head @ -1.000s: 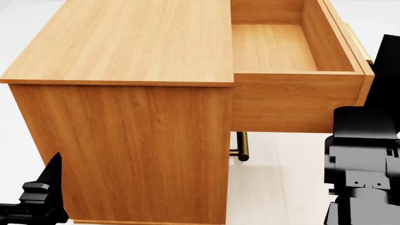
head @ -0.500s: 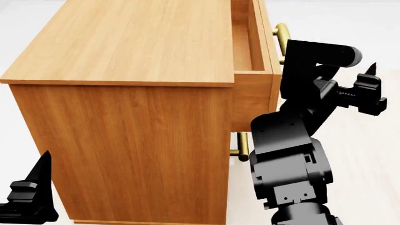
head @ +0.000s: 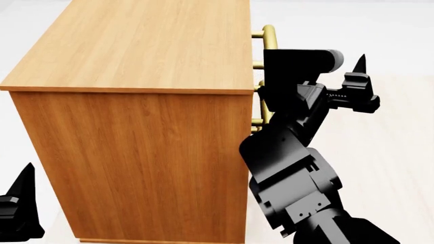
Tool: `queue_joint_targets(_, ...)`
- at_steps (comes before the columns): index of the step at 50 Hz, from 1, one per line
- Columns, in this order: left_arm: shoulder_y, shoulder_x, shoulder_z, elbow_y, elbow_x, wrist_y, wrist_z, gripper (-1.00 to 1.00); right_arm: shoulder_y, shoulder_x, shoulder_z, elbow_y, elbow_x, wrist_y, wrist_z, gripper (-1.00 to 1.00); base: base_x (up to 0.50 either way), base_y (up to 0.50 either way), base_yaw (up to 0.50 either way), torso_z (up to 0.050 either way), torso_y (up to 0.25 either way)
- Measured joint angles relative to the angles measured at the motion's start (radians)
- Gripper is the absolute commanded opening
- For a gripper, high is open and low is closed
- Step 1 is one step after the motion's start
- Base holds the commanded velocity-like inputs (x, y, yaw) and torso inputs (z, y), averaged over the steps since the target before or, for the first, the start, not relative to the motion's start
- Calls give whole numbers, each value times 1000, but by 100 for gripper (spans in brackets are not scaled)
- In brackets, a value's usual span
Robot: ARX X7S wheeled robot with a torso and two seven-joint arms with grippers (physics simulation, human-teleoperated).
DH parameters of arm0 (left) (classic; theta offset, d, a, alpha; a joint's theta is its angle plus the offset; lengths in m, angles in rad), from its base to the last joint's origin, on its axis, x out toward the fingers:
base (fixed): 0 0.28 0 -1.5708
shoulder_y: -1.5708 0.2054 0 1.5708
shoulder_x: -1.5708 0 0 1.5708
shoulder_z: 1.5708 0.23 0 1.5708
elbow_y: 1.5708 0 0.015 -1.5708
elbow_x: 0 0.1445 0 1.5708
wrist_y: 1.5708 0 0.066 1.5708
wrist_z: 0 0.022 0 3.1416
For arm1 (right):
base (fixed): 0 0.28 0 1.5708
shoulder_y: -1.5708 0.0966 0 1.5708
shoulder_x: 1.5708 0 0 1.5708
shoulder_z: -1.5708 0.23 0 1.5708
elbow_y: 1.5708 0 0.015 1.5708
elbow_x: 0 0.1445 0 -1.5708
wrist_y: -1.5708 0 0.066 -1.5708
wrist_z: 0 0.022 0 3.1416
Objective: Close the top drawer of the cabinet.
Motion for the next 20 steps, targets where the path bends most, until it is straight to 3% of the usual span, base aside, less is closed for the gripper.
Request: queue_joint_targets(20,0,-7,18,-11,1,13,-9,100,18,40,-167,-12,130,-74,-18,100,12,9,19,0,0)
